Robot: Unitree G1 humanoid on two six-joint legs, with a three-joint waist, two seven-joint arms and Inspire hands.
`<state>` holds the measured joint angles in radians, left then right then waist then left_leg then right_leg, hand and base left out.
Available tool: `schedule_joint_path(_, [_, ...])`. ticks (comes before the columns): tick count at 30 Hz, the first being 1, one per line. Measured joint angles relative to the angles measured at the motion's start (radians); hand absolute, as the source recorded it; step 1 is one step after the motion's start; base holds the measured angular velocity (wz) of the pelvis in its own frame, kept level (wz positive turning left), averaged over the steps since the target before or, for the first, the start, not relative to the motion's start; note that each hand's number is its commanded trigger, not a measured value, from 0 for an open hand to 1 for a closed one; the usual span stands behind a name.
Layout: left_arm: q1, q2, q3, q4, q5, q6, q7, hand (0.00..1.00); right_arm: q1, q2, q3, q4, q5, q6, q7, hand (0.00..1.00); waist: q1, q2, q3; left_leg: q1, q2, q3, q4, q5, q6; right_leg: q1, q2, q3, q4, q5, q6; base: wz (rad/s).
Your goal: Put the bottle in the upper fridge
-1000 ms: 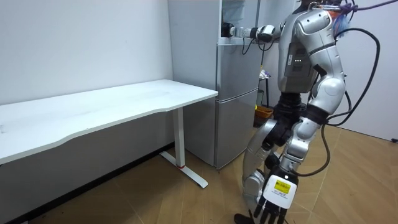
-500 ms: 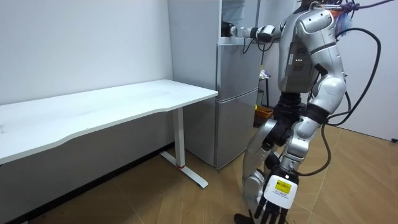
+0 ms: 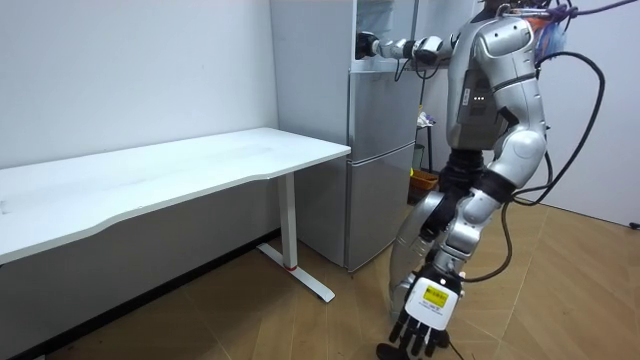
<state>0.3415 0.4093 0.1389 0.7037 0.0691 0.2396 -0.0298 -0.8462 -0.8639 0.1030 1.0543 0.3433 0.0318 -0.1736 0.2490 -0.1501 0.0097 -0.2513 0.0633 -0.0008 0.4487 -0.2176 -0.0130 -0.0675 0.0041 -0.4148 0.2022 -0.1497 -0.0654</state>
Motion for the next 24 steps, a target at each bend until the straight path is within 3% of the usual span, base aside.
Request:
schedule_joint_path(10, [-0.017, 0.002, -0.01, 0.002, 0.0, 0.001, 0.001, 0.0, 0.023, 0.02, -0.047, -0.01, -0.037, 0.006, -0.021, 0.0, 0.001, 0.01, -0.0012, -0.025, 0.01, 0.001, 0.024, -0.007, -0.003, -0.015, 0.006, -0.003, 0.004, 0.0, 0.008, 0.0])
schedule_joint_path(17, [-0.035, 0.003, -0.064, 0.002, 0.0, 0.0, 0.029, 0.0, 0.055, 0.039, -0.052, -0.052, -0.036, -0.001, -0.066, 0.0, -0.001, 0.027, -0.0024, -0.036, 0.011, -0.003, 0.036, -0.007, -0.002, -0.017, 0.008, -0.009, 0.004, 0.006, 0.008, 0.0])
schedule_joint_path(21, [-0.038, 0.001, -0.066, -0.016, 0.0, 0.002, 0.034, 0.0, 0.055, 0.042, -0.06, -0.056, -0.05, -0.008, -0.075, 0.0, 0.0, 0.042, -0.0097, -0.039, 0.01, -0.003, 0.036, -0.007, -0.002, -0.018, 0.006, -0.01, 0.004, 0.006, 0.009, 0.0])
schedule_joint_path(24, [-0.044, 0.002, -0.065, -0.018, 0.001, 0.008, 0.042, 0.0, 0.079, 0.044, -0.08, -0.087, -0.064, -0.008, -0.086, 0.0, 0.0, 0.043, -0.011, -0.035, 0.009, -0.003, 0.034, -0.007, -0.002, -0.017, 0.006, -0.006, 0.004, 0.007, 0.01, 0.0])
